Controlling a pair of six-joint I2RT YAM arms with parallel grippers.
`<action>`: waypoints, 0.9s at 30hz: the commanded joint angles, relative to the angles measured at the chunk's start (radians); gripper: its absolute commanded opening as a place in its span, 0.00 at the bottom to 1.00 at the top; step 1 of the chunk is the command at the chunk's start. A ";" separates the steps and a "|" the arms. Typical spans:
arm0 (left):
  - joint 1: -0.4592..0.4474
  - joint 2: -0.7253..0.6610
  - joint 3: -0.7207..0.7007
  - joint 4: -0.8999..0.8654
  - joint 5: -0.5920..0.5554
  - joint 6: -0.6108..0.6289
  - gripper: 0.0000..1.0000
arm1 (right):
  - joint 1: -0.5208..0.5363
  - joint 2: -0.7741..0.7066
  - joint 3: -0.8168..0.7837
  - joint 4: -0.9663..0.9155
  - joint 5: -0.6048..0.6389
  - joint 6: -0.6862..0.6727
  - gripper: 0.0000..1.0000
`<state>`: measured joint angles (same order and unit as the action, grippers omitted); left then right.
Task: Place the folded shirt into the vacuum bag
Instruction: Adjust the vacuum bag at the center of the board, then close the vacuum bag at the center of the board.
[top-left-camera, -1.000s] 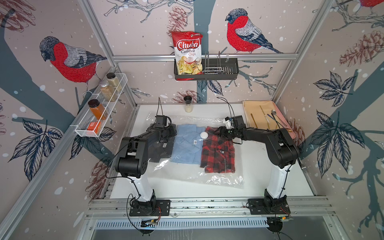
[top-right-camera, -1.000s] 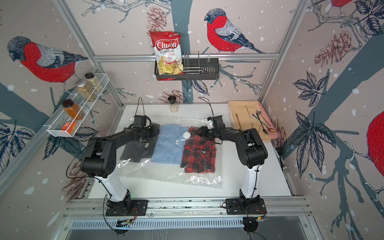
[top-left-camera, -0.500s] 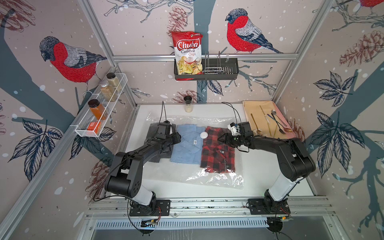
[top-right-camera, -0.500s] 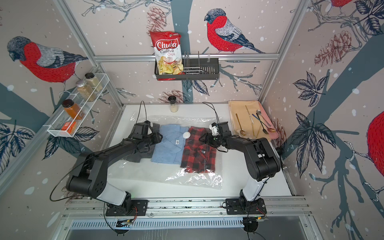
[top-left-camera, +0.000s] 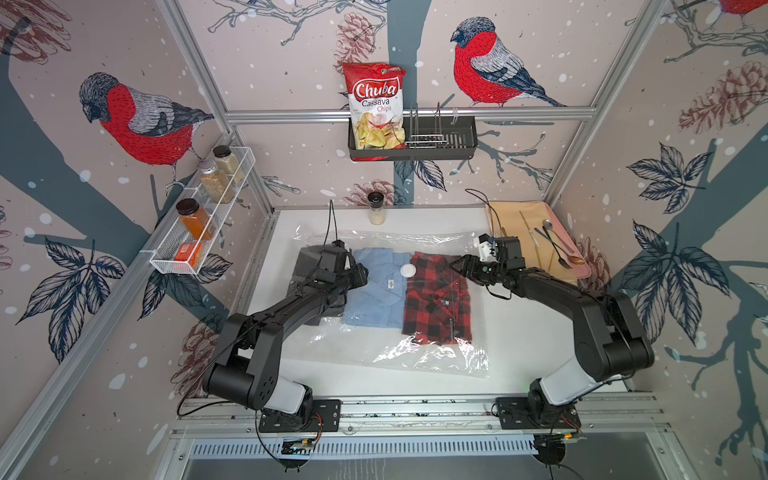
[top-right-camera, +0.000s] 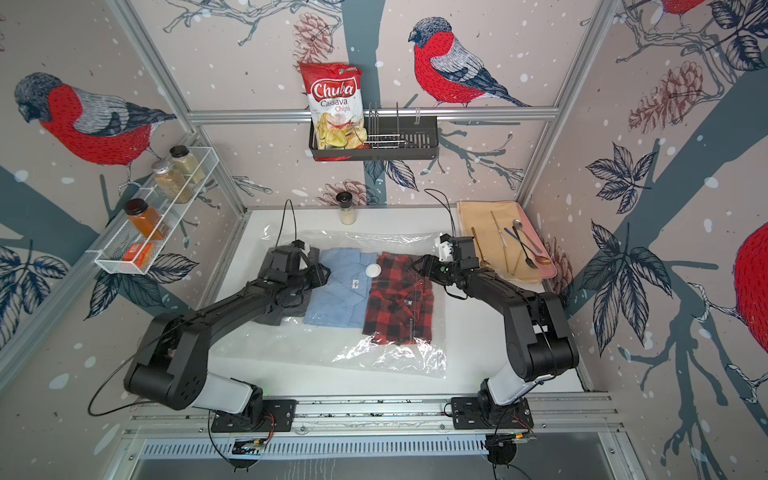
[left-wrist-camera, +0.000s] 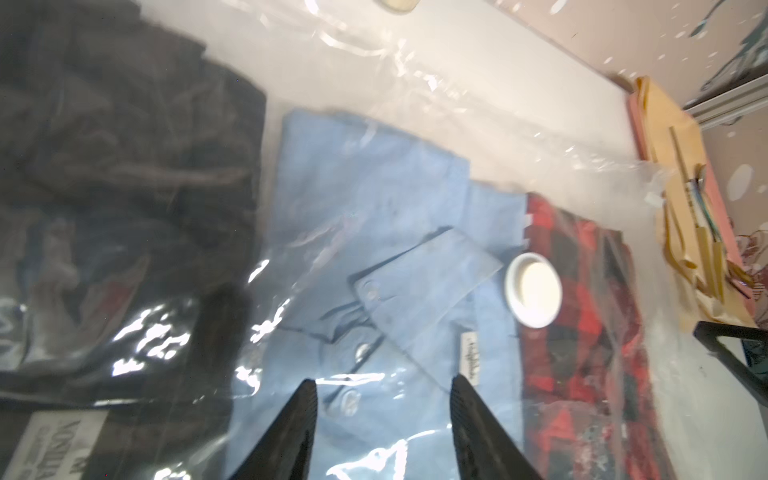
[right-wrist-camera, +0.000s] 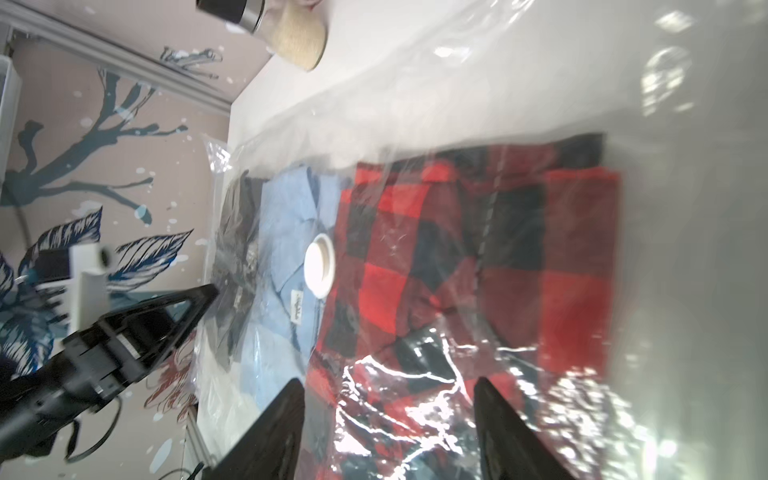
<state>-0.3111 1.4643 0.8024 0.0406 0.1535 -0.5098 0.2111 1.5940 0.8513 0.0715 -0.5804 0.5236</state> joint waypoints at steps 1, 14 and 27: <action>-0.033 0.007 0.084 -0.036 0.013 0.042 0.54 | -0.084 -0.003 -0.003 -0.024 0.010 -0.016 0.65; -0.168 0.470 0.664 -0.067 0.255 0.289 0.96 | -0.289 0.159 0.044 0.103 -0.093 0.004 0.62; -0.172 0.942 1.252 -0.312 0.476 0.446 0.96 | -0.237 0.436 0.276 0.079 -0.134 -0.013 0.55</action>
<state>-0.4854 2.3642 1.9892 -0.1799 0.5690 -0.1204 -0.0322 2.0037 1.0912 0.1520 -0.6945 0.5232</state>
